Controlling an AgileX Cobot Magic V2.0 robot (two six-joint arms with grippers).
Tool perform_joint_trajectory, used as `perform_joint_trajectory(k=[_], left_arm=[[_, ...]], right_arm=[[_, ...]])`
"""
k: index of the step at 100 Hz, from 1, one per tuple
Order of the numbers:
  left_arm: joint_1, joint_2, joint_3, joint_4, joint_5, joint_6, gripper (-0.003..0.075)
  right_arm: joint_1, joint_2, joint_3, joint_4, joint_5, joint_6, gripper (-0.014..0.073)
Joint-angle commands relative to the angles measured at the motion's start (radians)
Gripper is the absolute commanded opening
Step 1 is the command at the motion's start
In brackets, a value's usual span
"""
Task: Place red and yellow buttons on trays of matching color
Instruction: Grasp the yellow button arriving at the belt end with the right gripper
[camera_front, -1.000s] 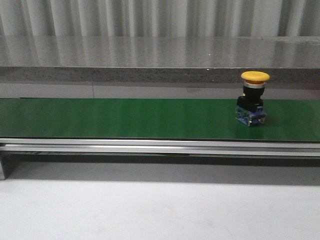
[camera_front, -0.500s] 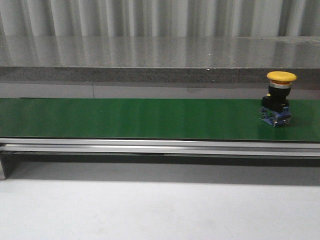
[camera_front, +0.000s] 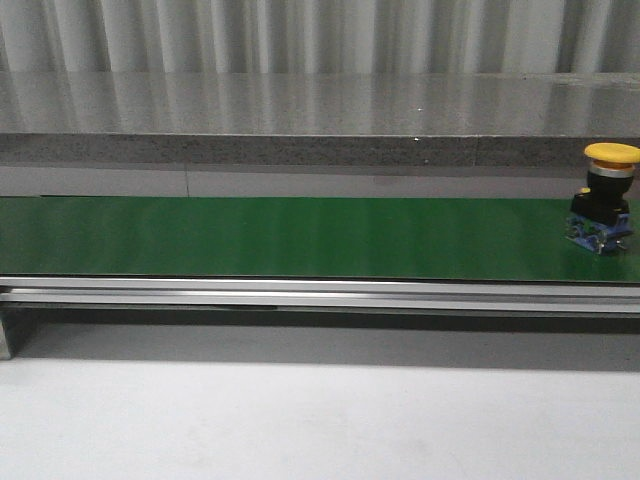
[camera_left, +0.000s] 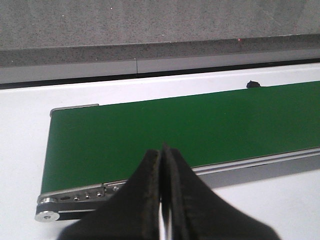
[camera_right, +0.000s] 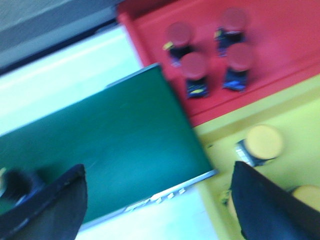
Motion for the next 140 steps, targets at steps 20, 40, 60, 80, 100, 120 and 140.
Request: perform_joint_trajectory(k=[20,40,60,80,100,120,140], left_arm=[[-0.01,0.004,-0.026,-0.008,-0.076,-0.002,-0.002],[-0.01,0.004,-0.026,-0.008,-0.076,-0.002,-0.002],[-0.01,0.004,-0.026,-0.008,-0.076,-0.002,-0.002],[-0.01,0.004,-0.026,-0.008,-0.076,-0.002,-0.002],[-0.01,0.004,-0.026,-0.008,-0.076,-0.002,-0.002],[-0.01,0.004,-0.026,-0.008,-0.076,-0.002,-0.002],[-0.01,0.004,-0.026,-0.008,-0.076,-0.002,-0.002]], right_arm=[[0.25,0.0,-0.035,0.005,0.094,-0.124,0.0591],[0.328,0.128,-0.113,0.009,0.172,-0.203,0.0591],[0.327,0.282,-0.211,0.009,0.201,-0.23,0.0591],[0.325,0.404,-0.278,0.009,0.187,-0.236,0.0591],[0.314,0.499,-0.299,-0.015,0.15,-0.236,0.0589],[0.281,0.542,-0.299,-0.01,0.14,-0.231,0.0295],[0.276,0.54,-0.299,0.002,0.127,-0.184,0.0066]])
